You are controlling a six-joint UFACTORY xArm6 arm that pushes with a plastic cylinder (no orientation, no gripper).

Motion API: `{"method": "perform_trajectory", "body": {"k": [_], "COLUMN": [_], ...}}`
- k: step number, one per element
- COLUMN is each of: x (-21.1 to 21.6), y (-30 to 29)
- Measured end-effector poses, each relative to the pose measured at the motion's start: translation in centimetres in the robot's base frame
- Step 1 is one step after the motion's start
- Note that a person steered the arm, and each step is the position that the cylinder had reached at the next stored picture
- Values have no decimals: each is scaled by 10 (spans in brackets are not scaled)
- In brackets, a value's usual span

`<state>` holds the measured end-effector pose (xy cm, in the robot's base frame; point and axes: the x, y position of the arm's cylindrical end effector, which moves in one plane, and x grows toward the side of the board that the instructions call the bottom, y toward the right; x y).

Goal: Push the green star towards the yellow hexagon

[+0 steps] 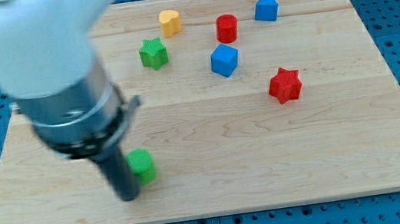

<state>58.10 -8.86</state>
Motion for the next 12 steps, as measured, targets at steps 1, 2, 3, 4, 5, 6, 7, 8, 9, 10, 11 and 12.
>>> {"method": "perform_trajectory", "body": {"k": [1, 2, 3, 4, 5, 6, 7, 8, 9, 10, 11, 12], "x": [0, -4, -30, -89, -143, -198, -227, -235, -234, -243, -265, -265], "y": [58, 60, 104, 114, 112, 107, 65, 48, 4, 22, 18, -60]}}
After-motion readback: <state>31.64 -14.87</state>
